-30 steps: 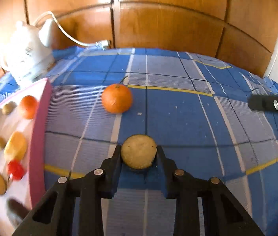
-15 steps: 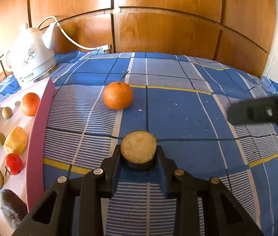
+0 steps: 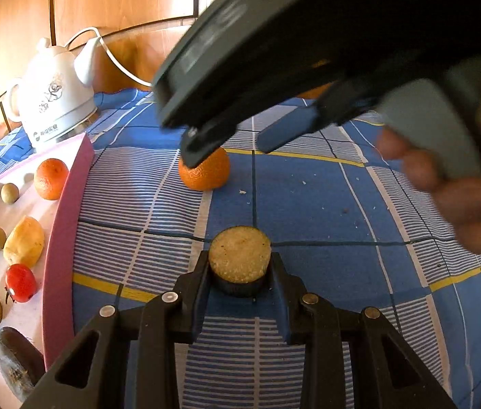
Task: Organize fruits
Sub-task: 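Grasp the mandarin with the right tool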
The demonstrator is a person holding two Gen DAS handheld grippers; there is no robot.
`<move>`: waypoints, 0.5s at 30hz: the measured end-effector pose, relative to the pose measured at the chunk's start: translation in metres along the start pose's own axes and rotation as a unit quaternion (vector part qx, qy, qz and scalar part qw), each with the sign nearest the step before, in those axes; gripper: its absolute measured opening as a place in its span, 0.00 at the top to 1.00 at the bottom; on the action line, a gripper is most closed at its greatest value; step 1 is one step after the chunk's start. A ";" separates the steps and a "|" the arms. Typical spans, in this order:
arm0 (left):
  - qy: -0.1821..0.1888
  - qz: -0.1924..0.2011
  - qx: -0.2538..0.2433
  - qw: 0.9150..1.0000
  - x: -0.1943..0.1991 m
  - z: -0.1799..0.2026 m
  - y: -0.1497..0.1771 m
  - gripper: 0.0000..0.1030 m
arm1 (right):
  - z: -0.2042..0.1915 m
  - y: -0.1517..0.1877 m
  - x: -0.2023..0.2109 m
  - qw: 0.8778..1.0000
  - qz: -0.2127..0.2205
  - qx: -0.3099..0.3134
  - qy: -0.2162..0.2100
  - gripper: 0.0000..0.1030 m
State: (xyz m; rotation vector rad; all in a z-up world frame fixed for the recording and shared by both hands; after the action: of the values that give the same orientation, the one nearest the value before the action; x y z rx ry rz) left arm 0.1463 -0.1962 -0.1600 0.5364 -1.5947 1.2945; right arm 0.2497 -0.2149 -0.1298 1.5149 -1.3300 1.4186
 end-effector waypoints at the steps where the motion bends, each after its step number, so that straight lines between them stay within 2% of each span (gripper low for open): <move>1: 0.001 0.000 0.001 1.000 0.000 0.000 0.000 0.68 | -0.001 -0.002 -0.004 1.000 -0.005 0.003 -0.001 0.39; 5: 0.004 0.001 0.002 1.000 0.000 0.000 0.000 0.68 | -0.005 -0.010 -0.020 1.000 -0.025 0.013 0.003 0.39; 6: 0.004 0.001 0.002 1.000 0.000 0.000 0.000 0.68 | -0.005 -0.011 -0.024 0.999 -0.030 0.013 0.001 0.44; 7: 0.005 0.001 0.003 1.000 -0.001 -0.001 0.000 0.68 | -0.005 -0.011 -0.025 0.999 -0.032 0.015 0.001 0.61; 11: 0.003 0.002 0.002 1.000 0.000 -0.002 0.000 0.68 | 0.008 -0.003 -0.011 1.000 -0.013 -0.004 0.022 0.62; 15: 0.002 0.003 0.001 1.000 0.001 -0.001 0.001 0.68 | 0.029 0.037 0.011 0.999 -0.014 -0.019 0.042 0.62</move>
State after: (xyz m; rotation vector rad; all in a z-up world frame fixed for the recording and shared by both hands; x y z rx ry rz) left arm 0.1459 -0.1946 -0.1596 0.5308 -1.5926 1.3005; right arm 0.2224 -0.2546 -0.1314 1.4268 -1.2735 1.4161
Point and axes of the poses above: each gripper's, at about its wrist camera, not at the fingertips, and x roughly against the way its jaws point, z to its right, y to its underside, the point moved 7 cm from there along -x, roughly the way its jaws point, and after that the axes turned 15 degrees about -z, right-handed, at the moved point
